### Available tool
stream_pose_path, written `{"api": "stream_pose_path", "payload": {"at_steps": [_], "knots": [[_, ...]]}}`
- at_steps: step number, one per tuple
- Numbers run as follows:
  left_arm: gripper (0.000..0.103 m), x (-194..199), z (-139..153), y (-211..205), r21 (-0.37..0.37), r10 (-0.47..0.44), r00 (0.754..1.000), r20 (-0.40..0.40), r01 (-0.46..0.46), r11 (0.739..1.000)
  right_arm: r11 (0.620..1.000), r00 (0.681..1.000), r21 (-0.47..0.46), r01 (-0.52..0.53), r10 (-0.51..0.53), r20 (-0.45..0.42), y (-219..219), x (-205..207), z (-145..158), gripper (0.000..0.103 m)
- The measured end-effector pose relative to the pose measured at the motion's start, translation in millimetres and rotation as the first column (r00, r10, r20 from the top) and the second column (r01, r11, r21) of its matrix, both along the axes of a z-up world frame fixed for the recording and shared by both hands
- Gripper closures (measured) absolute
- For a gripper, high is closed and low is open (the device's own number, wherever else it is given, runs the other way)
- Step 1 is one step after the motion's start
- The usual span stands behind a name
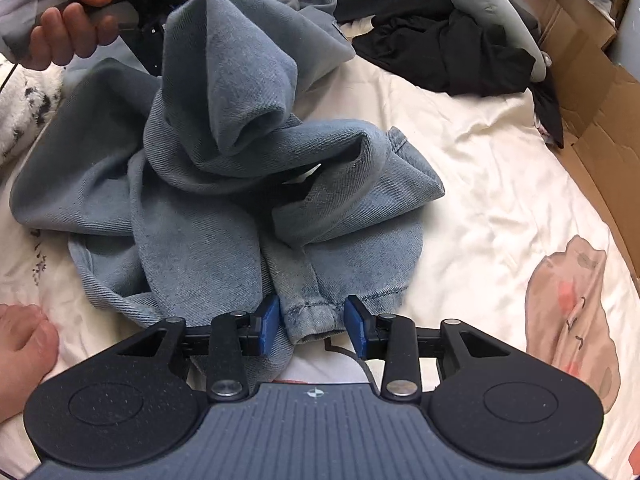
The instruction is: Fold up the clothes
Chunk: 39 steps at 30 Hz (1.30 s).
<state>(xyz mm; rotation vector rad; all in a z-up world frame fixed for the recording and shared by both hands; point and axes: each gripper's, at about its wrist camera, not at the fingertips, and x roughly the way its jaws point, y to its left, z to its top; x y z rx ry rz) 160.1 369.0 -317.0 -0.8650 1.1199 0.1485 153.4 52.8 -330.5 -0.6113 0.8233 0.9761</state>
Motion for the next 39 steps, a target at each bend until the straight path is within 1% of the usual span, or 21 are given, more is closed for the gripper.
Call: {"api": "stream_pose_path", "payload": {"at_steps": [5, 8, 9, 11, 12, 13, 15, 16, 17, 18, 20, 21, 26, 30, 34, 36, 39], "knots": [[0.049, -2, -2, 0, -0.023, 0.005, 1.0, 0.007, -0.004, 1.0, 1.0, 1.0, -0.008, -0.019, 0.019, 0.009, 1, 2, -10, 0.059], [0.053, -6, -3, 2, -0.047, 0.02, 1.0, 0.016, -0.019, 0.999, 0.999, 0.999, -0.022, -0.039, 0.04, 0.033, 2, -1, -12, 0.059], [0.057, -7, -1, 2, -0.046, 0.025, 1.0, 0.018, -0.024, 0.999, 0.999, 0.998, -0.029, -0.042, 0.043, 0.039, 3, -3, -11, 0.059], [0.069, -10, 0, 5, -0.059, 0.042, 0.999, 0.024, -0.04, 0.997, 0.998, 0.998, -0.042, -0.045, 0.047, 0.045, 3, -6, -11, 0.059], [0.085, -11, 1, 6, -0.076, 0.05, 0.998, 0.033, -0.047, 0.996, 0.998, 0.998, -0.045, -0.044, 0.046, 0.045, 4, -6, -11, 0.059], [0.09, -12, 2, 7, -0.091, 0.056, 0.997, 0.044, -0.052, 0.994, 0.998, 0.998, -0.047, -0.044, 0.046, 0.047, 3, -7, -11, 0.059], [0.091, -14, 4, 10, -0.124, 0.068, 0.995, 0.066, -0.06, 0.991, 0.998, 0.997, -0.047, -0.048, 0.051, 0.056, 4, -8, -13, 0.058], [0.092, -14, 6, 10, -0.129, 0.07, 0.995, 0.077, -0.06, 0.99, 0.998, 0.997, -0.046, -0.053, 0.055, 0.058, 4, -9, -15, 0.06], [0.092, -13, 10, 10, -0.126, 0.069, 0.994, 0.087, -0.057, 0.99, 0.998, 0.997, -0.041, -0.056, 0.058, 0.051, 3, -8, -15, 0.067], [0.093, -12, 14, 11, -0.127, 0.071, 0.992, 0.1, -0.058, 0.99, 0.998, 0.997, -0.035, -0.056, 0.058, 0.042, 3, -7, -15, 0.07], [0.093, -8, 22, 14, -0.137, 0.083, 0.987, 0.135, -0.064, 0.989, 1.0, 1.0, -0.012, -0.021, 0.021, 0.01, -1, -1, -10, 0.091], [0.093, -7, 28, 15, -0.136, 0.086, 0.985, 0.151, -0.065, 0.989, 1.0, 1.0, 0.003, 0.002, -0.002, 0.0, -5, 3, -5, 0.093], [0.093, 4, 53, 20, -0.111, 0.08, 0.973, 0.216, -0.057, 0.992, 0.992, 0.992, 0.058, 0.111, -0.107, -0.061, -29, 11, 26, 0.094], [0.093, 21, 66, 19, -0.085, 0.066, 0.964, 0.257, -0.046, 0.995, 0.967, 0.964, 0.107, 0.23, -0.212, -0.159, -65, 9, 56, 0.094], [0.093, 38, 73, 18, -0.071, 0.059, 0.96, 0.275, -0.041, 0.997, 0.946, 0.935, 0.1, 0.307, -0.281, -0.217, -101, -3, 81, 0.094], [0.093, 43, 75, 15, -0.066, 0.05, 0.958, 0.283, -0.033, 0.997, 0.941, 0.925, 0.079, 0.33, -0.305, -0.227, -116, -4, 90, 0.094], [0.093, 47, 79, 12, -0.062, 0.033, 0.957, 0.29, -0.015, 0.998, 0.929, 0.905, 0.049, 0.367, -0.344, -0.248, -140, -17, 106, 0.094]]}}
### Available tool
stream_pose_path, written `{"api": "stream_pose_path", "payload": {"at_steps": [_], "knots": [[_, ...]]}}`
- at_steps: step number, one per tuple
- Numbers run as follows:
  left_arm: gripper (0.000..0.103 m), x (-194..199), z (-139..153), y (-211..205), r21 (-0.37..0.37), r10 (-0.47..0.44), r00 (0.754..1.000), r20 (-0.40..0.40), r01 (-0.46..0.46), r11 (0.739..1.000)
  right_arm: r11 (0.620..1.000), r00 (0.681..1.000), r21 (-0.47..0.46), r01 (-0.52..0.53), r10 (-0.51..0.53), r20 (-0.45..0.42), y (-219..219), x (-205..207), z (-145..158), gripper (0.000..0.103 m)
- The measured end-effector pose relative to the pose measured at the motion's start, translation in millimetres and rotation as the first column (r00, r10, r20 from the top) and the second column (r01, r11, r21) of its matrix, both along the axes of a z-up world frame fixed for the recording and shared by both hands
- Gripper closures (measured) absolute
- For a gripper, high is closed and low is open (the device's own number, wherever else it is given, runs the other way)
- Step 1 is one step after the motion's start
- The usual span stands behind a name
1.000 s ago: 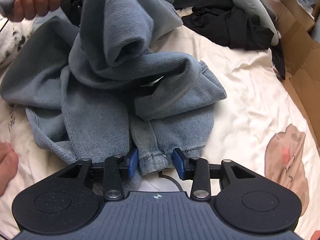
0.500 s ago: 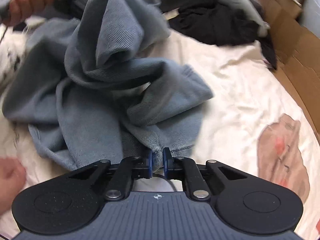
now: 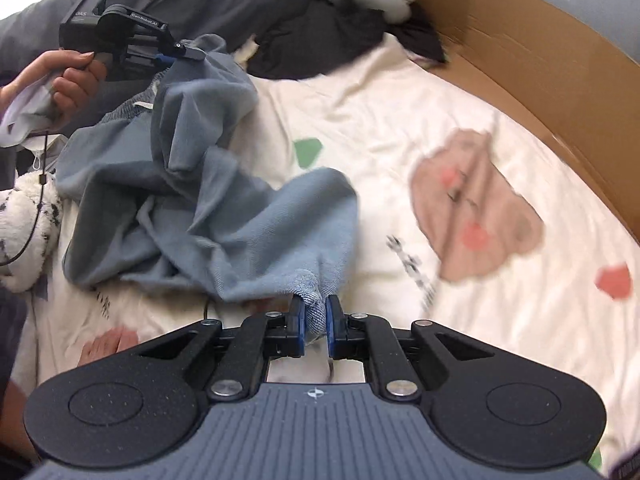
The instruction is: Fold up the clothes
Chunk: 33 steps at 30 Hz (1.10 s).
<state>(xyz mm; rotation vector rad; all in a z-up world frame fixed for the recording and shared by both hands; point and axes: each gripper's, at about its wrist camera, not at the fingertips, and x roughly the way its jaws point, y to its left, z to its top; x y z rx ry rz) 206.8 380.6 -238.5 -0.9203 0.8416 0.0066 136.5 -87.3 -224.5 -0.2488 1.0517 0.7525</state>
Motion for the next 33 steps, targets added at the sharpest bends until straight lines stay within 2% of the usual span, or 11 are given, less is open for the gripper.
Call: {"api": "stream_pose_path", "payload": {"at_steps": [10, 15, 19, 23, 29, 30, 33], "knots": [[0.093, 23, 1, -7, 0.015, -0.011, 1.0, 0.002, 0.011, 1.0, 0.994, 0.988, -0.037, 0.102, -0.106, -0.109, -57, -19, 21, 0.095], [0.093, 30, 1, -7, 0.015, -0.003, 1.0, 0.001, 0.003, 1.0, 0.99, 0.971, 0.006, 0.138, -0.134, -0.198, -80, -31, 31, 0.095], [0.094, 35, 3, -8, 0.016, -0.006, 1.0, 0.003, 0.006, 1.0, 0.972, 0.946, 0.041, 0.23, -0.213, -0.244, -105, -33, 36, 0.094], [0.094, 45, -1, -14, 0.025, -0.023, 1.0, -0.004, 0.023, 0.999, 0.95, 0.923, 0.034, 0.311, -0.294, -0.247, -127, -28, 25, 0.095], [0.095, 66, -8, -26, 0.06, -0.043, 0.999, -0.018, 0.044, 0.997, 0.917, 0.889, -0.021, 0.398, -0.392, -0.238, -149, -5, -12, 0.094], [0.095, 70, -9, -28, 0.063, -0.046, 0.999, -0.02, 0.047, 0.997, 0.917, 0.891, -0.029, 0.397, -0.393, -0.225, -151, -1, -17, 0.094], [0.094, 84, -14, -34, 0.086, -0.059, 0.998, -0.024, 0.06, 0.994, 0.876, 0.855, -0.058, 0.478, -0.48, -0.196, -162, 17, -37, 0.093]]}}
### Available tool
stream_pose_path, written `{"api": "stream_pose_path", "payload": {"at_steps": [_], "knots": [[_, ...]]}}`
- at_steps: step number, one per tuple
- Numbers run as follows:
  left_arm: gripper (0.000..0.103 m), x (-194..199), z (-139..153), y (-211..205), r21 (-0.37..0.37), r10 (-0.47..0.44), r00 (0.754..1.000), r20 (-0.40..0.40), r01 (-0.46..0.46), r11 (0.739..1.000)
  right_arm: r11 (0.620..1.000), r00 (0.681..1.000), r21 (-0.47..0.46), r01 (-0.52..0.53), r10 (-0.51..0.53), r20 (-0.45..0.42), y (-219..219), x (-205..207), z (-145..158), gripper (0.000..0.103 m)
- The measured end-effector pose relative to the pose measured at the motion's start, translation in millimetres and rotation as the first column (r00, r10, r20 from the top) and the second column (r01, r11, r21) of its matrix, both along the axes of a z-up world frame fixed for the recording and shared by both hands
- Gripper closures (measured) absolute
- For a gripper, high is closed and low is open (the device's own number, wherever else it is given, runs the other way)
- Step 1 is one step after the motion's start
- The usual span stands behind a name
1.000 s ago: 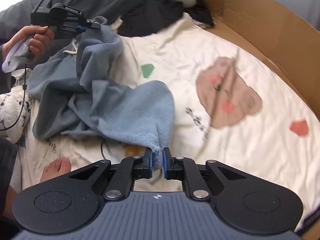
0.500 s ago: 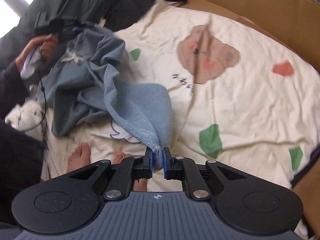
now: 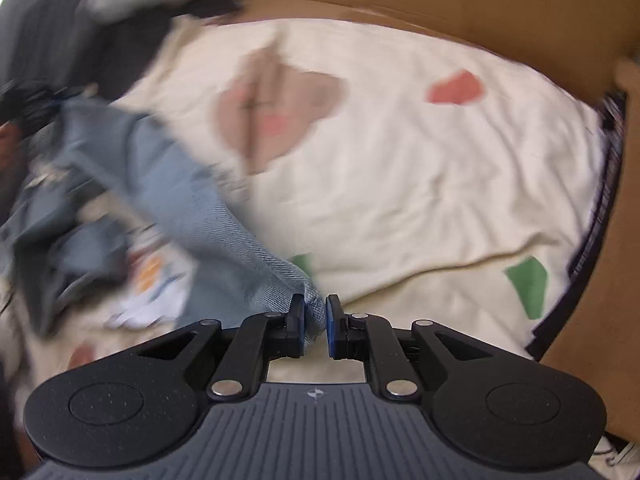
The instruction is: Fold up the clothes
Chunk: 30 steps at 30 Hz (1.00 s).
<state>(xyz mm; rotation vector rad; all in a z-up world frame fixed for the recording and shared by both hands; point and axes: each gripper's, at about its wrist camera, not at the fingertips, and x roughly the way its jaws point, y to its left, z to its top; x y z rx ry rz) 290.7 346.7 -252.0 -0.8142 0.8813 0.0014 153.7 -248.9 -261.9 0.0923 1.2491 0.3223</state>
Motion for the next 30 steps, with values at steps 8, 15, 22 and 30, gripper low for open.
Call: {"api": "stream_pose_path", "payload": {"at_steps": [8, 15, 22, 30], "knots": [[0.092, 37, -31, -9, 0.002, 0.013, 1.0, -0.024, -0.013, 1.0, 0.99, 0.995, -0.139, 0.039, -0.025, 0.101, 4, 27, -5, 0.067], [0.077, 43, -48, -16, 0.011, 0.014, 0.999, -0.032, -0.014, 1.0, 0.989, 0.985, -0.135, -0.054, 0.074, 0.153, 34, 23, 18, 0.067], [0.052, 23, -31, -15, 0.031, 0.05, 0.999, -0.008, -0.05, 0.998, 0.966, 0.962, -0.055, -0.253, 0.258, 0.088, 100, -5, 5, 0.067], [0.045, -16, -9, -10, 0.055, 0.079, 0.997, 0.011, -0.079, 0.995, 0.929, 0.929, -0.047, -0.368, 0.369, 0.032, 144, -31, -19, 0.065]]}}
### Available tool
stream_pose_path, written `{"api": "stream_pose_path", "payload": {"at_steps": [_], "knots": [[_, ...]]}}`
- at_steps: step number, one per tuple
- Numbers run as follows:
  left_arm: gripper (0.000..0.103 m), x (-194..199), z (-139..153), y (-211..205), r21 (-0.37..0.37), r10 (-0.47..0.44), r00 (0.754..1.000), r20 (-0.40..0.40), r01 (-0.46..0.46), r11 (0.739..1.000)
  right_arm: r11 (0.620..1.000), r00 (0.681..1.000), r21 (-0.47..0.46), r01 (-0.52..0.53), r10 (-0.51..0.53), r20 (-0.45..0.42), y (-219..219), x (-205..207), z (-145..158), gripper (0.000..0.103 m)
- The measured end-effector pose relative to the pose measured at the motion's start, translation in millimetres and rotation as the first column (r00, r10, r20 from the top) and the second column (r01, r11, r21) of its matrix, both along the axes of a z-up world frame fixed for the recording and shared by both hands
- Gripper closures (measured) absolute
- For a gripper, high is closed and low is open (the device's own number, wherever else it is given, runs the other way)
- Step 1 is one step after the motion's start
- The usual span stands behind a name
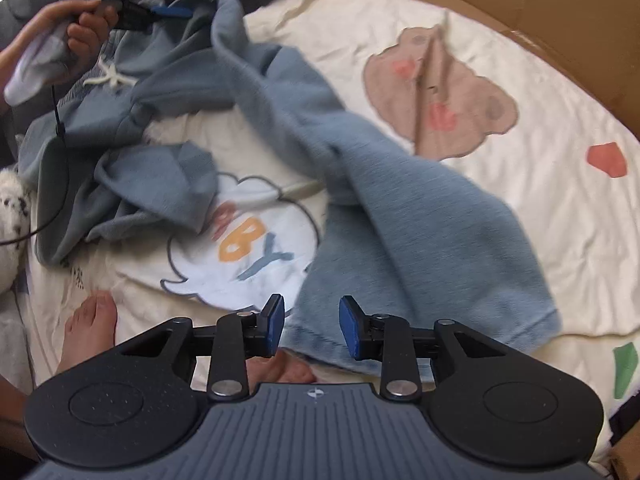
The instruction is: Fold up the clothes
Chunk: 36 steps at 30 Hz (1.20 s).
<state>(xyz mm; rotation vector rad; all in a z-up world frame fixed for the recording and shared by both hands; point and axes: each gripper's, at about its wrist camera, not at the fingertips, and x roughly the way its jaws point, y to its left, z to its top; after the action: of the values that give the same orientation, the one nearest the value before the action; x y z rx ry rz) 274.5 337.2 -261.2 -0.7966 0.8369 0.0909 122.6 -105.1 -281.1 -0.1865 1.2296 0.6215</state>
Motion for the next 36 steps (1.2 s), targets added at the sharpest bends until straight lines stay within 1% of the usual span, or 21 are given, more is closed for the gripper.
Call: {"api": "stream_pose_path", "payload": {"at_steps": [4, 8, 11, 14, 19, 21, 26, 31, 32, 34, 36], "knots": [[0.045, -21, 4, 6, 0.01, 0.025, 1.0, -0.006, -0.025, 1.0, 0.998, 0.999, -0.033, -0.049, 0.05, 0.008, 13, -10, -8, 0.062], [0.045, -34, 7, 10, 0.027, 0.035, 0.999, -0.017, -0.034, 0.999, 0.992, 0.995, -0.084, -0.095, 0.098, 0.024, 24, -18, -18, 0.062], [0.045, -38, 3, 11, 0.033, 0.029, 0.999, -0.035, -0.028, 0.999, 0.983, 0.991, -0.138, -0.125, 0.131, 0.038, 27, -21, -25, 0.062], [0.045, -41, -2, 11, 0.039, 0.03, 0.998, -0.052, -0.028, 0.999, 0.974, 0.988, -0.184, -0.133, 0.145, 0.052, 24, -19, -26, 0.062], [0.045, -49, -5, 18, 0.052, 0.043, 0.997, -0.066, -0.04, 0.998, 0.972, 0.986, -0.207, -0.108, 0.131, 0.1, 12, -16, -19, 0.062], [0.045, -51, -6, 23, 0.052, 0.056, 0.996, -0.072, -0.052, 0.997, 0.974, 0.988, -0.2, -0.103, 0.124, 0.093, 12, -15, -20, 0.062], [0.045, -56, -8, 30, 0.057, 0.076, 0.993, -0.085, -0.072, 0.996, 0.964, 0.978, -0.199, -0.177, 0.195, 0.075, 24, -22, -31, 0.062], [0.045, -59, -10, 31, 0.063, 0.076, 0.993, -0.093, -0.07, 0.996, 0.957, 0.973, -0.216, -0.196, 0.217, 0.08, 28, -29, -34, 0.062], [0.045, -58, -11, 30, 0.063, 0.074, 0.993, -0.095, -0.069, 0.996, 0.954, 0.971, -0.222, -0.202, 0.225, 0.083, 29, -31, -35, 0.066], [0.045, -59, -13, 30, 0.064, 0.072, 0.992, -0.101, -0.066, 0.996, 0.949, 0.966, -0.231, -0.213, 0.24, 0.092, 29, -33, -35, 0.089], [0.045, -59, -14, 30, 0.066, 0.07, 0.992, -0.105, -0.064, 0.996, 0.946, 0.963, -0.236, -0.222, 0.251, 0.102, 27, -34, -33, 0.091]]}}
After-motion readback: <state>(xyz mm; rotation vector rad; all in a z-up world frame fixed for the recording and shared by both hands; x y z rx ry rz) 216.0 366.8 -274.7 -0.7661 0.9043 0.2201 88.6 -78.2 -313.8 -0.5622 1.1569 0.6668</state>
